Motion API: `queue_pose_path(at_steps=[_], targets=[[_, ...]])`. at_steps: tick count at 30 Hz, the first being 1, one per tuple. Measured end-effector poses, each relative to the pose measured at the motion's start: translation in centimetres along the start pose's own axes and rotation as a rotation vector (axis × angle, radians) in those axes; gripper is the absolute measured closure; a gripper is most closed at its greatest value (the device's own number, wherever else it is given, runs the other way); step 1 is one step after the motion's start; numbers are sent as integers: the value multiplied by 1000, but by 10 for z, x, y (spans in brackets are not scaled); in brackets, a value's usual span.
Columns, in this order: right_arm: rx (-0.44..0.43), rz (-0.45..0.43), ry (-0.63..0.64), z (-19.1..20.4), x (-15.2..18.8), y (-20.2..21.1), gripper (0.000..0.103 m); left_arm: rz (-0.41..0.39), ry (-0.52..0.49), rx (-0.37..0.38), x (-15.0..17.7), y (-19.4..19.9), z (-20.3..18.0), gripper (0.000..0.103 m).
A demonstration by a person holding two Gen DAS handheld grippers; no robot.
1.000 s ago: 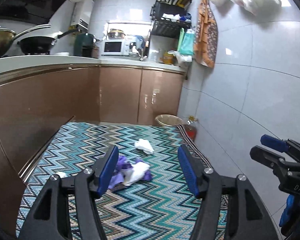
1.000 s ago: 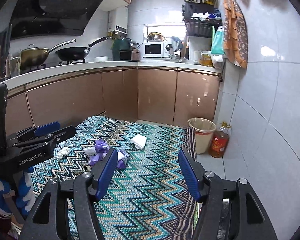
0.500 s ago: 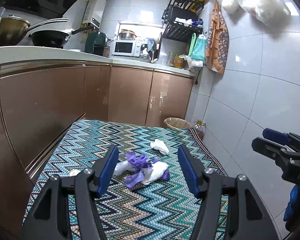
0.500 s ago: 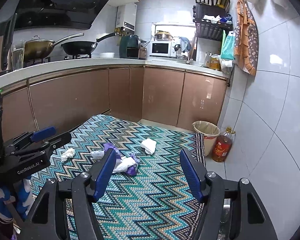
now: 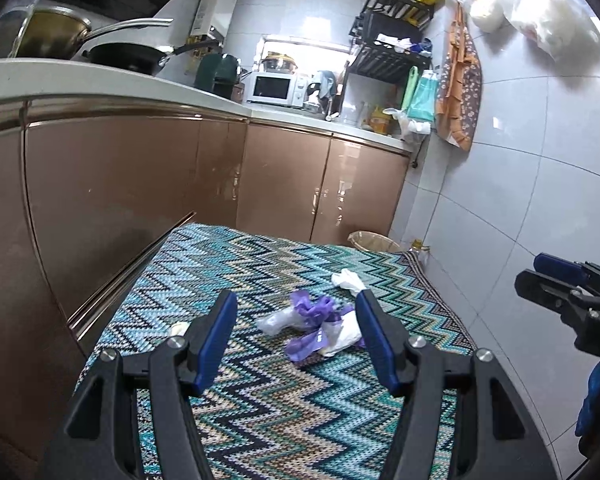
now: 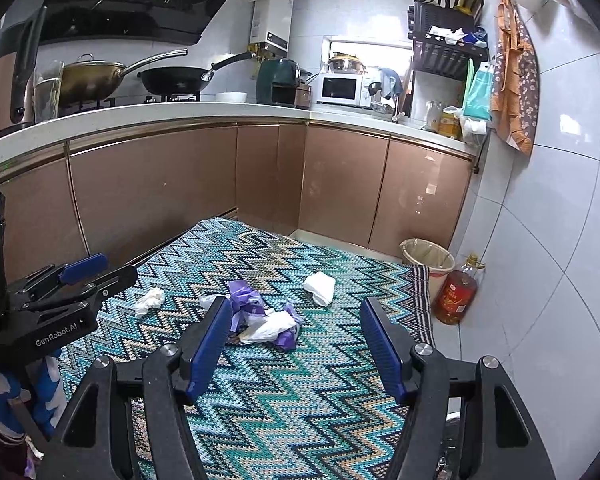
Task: Collect trash
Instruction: 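Move both tools back toward the remaining trash on the table, then grasp the purple glove with left tool while right tool grasps a clear wrapper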
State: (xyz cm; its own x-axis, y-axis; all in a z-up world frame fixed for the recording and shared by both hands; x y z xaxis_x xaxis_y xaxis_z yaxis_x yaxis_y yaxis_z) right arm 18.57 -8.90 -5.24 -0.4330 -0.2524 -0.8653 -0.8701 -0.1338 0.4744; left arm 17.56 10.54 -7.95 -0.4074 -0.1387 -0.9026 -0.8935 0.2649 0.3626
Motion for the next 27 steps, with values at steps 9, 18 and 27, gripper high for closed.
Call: queue_pose_path(at_steps=[9, 18, 27], targets=[[-20, 42, -16, 1, 8, -20, 39, 27, 75, -53, 11, -4, 46, 43], [-50, 102, -57, -6, 24, -53, 39, 173, 117, -17, 31, -32, 69, 43], [-102, 166, -75, -11, 43, -86, 48, 265, 118, 111, 43, -74, 43, 44]])
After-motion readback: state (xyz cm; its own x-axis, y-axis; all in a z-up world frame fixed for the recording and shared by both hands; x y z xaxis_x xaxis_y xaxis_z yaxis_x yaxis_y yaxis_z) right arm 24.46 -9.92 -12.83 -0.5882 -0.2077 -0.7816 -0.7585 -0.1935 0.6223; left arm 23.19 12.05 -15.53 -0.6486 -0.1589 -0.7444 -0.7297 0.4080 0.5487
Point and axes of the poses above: each gripper's, at about its wrist camera, not at the fingertips, and y roughly against the way its jaws point, z to its left, x to its underside, the point moved 6 cm from there along -y, roughly the way its jaws point, and after that the axes turned 8 degrees about x, right-handed, at the moved point
